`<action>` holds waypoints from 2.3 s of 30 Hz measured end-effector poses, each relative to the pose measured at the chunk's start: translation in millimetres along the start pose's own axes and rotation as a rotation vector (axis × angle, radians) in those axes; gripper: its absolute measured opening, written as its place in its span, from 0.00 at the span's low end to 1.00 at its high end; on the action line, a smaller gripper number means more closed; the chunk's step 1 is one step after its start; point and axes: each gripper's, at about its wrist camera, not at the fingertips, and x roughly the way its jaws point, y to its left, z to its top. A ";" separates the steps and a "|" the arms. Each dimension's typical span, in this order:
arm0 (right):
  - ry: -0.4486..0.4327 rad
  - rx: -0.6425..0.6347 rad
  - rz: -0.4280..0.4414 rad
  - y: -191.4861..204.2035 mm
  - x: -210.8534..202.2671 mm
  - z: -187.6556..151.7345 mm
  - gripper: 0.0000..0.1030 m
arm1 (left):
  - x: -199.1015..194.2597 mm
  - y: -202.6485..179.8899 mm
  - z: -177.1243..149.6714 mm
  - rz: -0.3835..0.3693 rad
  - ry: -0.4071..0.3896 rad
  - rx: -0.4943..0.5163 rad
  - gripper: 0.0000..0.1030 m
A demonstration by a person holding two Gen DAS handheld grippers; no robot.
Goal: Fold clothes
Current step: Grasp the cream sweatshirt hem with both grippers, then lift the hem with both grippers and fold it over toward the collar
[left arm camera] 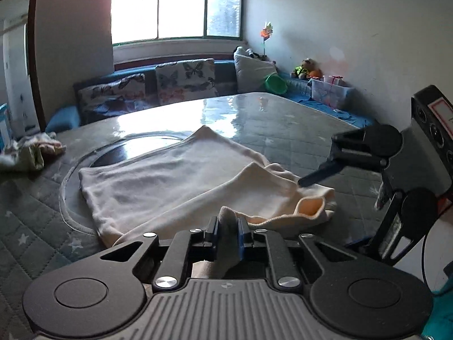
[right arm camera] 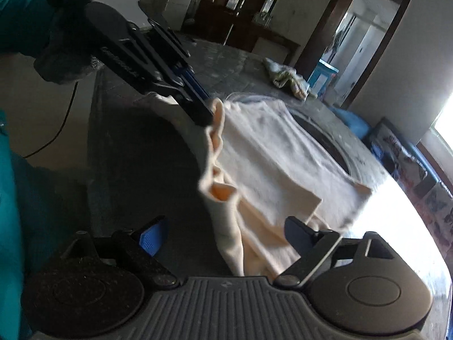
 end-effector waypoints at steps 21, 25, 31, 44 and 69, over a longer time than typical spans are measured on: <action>0.013 0.337 0.140 -58.6 14.7 15.3 0.11 | -10.8 -16.5 -44.1 0.109 0.064 0.238 0.27; -0.009 0.337 0.129 -53.9 10.2 14.8 0.09 | -15.1 -9.8 -40.9 0.090 0.057 0.208 0.09; -0.066 0.328 0.121 -50.2 -8.3 19.1 0.09 | -34.3 -9.3 -33.3 0.060 0.020 0.157 0.06; -0.074 0.271 0.206 -22.2 -77.3 30.2 0.07 | -85.1 -21.9 -26.0 -0.023 -0.021 0.082 0.06; 0.062 0.330 0.062 -160.5 53.4 64.9 0.07 | 77.7 86.7 65.9 0.147 0.059 -0.007 0.06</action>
